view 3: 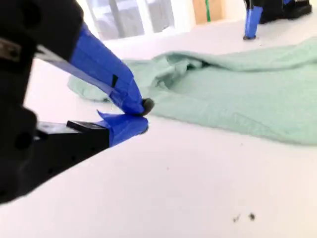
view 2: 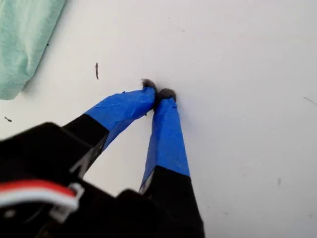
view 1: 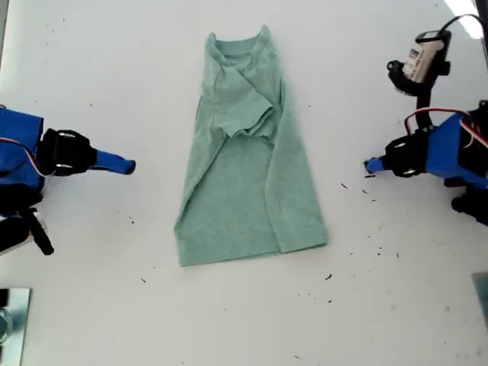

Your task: Fold t shirt

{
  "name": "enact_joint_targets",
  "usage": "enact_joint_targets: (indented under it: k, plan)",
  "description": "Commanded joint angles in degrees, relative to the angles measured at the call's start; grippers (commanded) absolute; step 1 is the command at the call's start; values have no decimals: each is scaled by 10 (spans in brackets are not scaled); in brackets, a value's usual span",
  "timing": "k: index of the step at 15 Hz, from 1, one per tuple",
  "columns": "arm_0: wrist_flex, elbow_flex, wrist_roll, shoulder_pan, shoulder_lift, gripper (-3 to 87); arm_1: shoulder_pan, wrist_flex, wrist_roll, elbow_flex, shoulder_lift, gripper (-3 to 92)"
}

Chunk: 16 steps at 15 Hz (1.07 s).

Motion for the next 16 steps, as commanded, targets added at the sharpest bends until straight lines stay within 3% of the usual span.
enact_joint_targets:
  k: [1,4,6,8,11,12,13,16]
  plan:
    - [43,-192,-59,43,-184,-2,11,7,-8,1,-1,27]
    - [240,-574,-67,57,-483,-2,11,5,-10,3,1,27]
    - [325,-806,-75,80,-654,-2,9,4,-11,4,3,27]
    - [341,-982,-47,109,-798,-2,6,4,-10,7,10,27]
    - [343,-1079,-15,129,-889,-2,0,5,-10,14,27,27]
    - [343,-1090,-2,134,-895,20,0,5,-10,14,27,27]
    - [344,-1091,2,137,-897,107,0,5,-11,14,27,27]
    - [344,-1044,-1,137,-931,203,1,4,-11,15,30,27]
